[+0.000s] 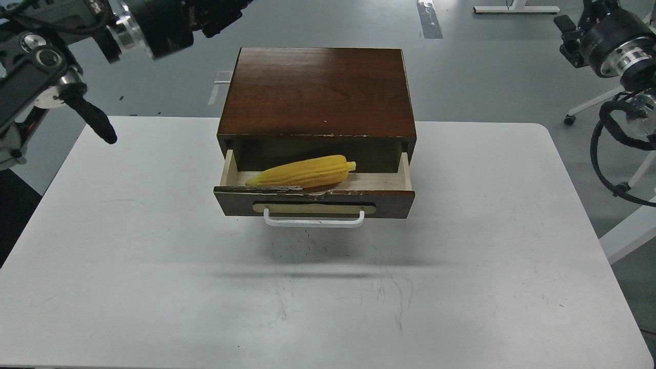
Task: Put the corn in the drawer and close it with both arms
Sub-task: 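Withdraw the right gripper and raise the left arm, then move the left gripper down to the drawer front beside the handle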
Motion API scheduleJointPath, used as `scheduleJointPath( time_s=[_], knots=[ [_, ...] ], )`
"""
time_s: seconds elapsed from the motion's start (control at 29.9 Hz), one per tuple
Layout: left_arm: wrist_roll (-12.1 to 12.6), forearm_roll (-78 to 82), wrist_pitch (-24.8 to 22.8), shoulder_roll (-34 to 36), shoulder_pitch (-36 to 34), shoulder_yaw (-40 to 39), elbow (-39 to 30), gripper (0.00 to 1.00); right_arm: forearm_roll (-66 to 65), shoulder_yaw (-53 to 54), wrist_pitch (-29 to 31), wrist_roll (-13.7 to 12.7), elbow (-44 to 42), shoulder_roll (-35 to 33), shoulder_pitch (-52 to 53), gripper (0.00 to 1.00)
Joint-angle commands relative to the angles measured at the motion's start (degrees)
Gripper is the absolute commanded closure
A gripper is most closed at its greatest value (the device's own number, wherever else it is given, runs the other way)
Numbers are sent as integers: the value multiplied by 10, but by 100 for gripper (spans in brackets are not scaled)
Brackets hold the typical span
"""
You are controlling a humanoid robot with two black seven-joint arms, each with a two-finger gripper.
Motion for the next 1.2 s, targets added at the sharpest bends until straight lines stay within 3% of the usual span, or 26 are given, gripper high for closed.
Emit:
scheduleJointPath(
  time_s=[0.0, 0.2, 0.47, 0.94, 1.17],
  knots=[
    [-16, 67, 0, 9, 3, 23, -60, 100, 103, 51, 31, -1, -6, 20, -35, 0],
    [-18, 173, 0, 45, 10, 47, -196, 100, 179, 143, 77, 0, -6, 27, -83, 0],
    [-18, 225, 0, 95, 11, 84, -278, 100, 179, 171, 84, 1, -8, 27, -115, 0],
    [-18, 401, 0, 112, 8, 217, -312, 100, 180, 193, 100, 0, -58, 27, -115, 0],
    [-18, 439, 0, 110, 12, 233, -310, 100, 180, 194, 110, -1, -60, 27, -115, 0]
  ],
)
